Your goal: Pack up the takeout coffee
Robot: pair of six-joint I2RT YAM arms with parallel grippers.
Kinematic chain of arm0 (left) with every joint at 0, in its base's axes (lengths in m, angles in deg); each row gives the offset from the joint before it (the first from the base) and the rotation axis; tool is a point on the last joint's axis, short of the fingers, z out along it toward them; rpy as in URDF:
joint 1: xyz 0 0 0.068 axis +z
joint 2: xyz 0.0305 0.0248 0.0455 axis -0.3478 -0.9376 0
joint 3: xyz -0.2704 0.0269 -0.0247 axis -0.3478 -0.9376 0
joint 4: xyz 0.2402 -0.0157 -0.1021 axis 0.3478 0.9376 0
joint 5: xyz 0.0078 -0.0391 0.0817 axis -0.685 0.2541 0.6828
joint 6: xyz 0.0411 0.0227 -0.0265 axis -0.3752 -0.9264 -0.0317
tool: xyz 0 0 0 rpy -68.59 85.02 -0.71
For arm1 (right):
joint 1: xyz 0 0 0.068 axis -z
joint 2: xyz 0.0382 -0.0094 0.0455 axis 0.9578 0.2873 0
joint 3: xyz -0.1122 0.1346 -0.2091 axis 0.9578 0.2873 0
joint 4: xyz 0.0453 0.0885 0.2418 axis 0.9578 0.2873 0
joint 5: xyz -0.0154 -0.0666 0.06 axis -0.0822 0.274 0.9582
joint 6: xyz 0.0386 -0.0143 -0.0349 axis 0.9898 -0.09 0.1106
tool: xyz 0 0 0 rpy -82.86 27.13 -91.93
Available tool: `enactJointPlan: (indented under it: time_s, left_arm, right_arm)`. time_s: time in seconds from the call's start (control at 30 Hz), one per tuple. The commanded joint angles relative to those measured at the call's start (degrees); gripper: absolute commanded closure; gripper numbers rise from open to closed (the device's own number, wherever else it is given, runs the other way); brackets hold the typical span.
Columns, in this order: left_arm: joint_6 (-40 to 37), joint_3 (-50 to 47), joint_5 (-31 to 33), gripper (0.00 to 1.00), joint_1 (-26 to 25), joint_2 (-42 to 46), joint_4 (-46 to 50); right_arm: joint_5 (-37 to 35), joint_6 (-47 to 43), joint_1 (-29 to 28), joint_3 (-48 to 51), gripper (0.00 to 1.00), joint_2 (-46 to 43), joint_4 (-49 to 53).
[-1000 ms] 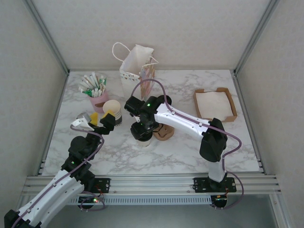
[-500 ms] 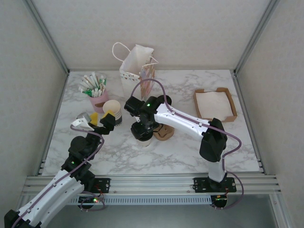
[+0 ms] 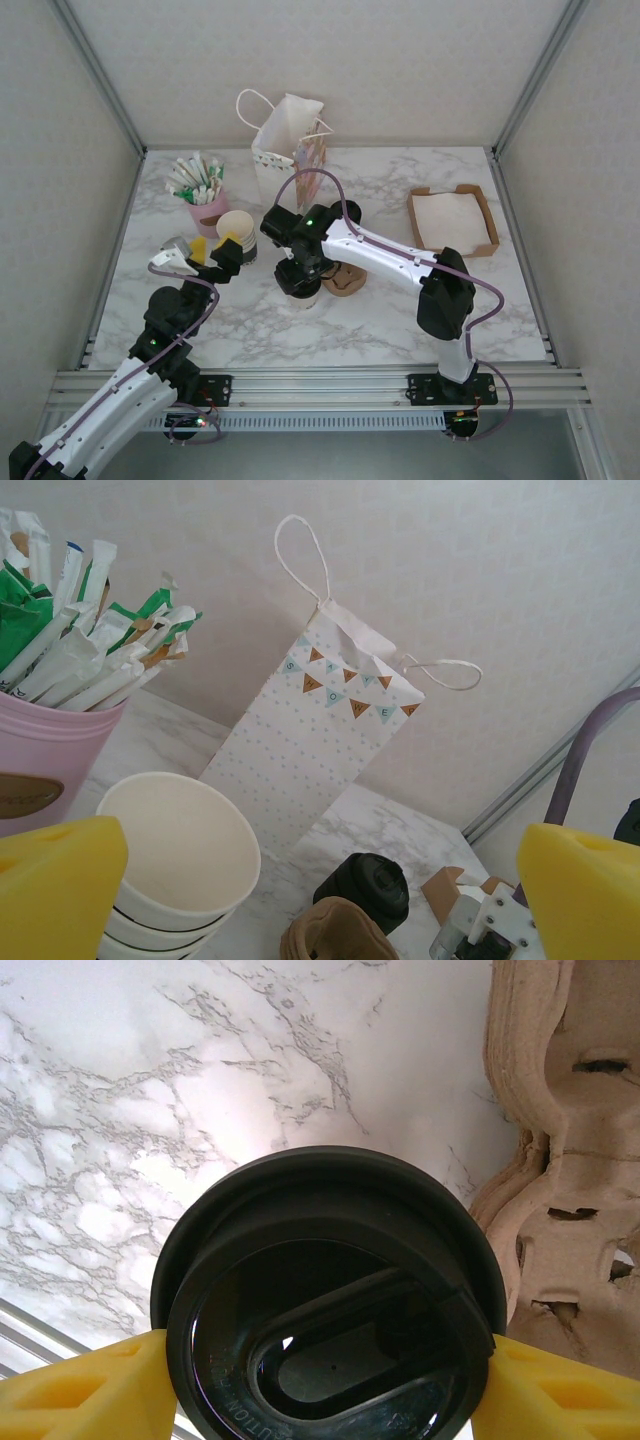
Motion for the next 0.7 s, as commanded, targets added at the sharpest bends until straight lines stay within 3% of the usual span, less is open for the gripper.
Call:
enactJointPlan:
  time_s: [0.0,0.67]
  left_arm:
    - [-0.7,-0.8,0.3,0.01,0.6,0.8,-0.2]
    - [-0.7,-0.9,0.2,0.00,0.6,0.4,-0.4]
  right_arm:
    - [0.7,0.5,-0.6,0.6,0.30,0.7,0.6]
    - [1.2,0.4,-0.6,0.7,0.31,-0.5,0.1]
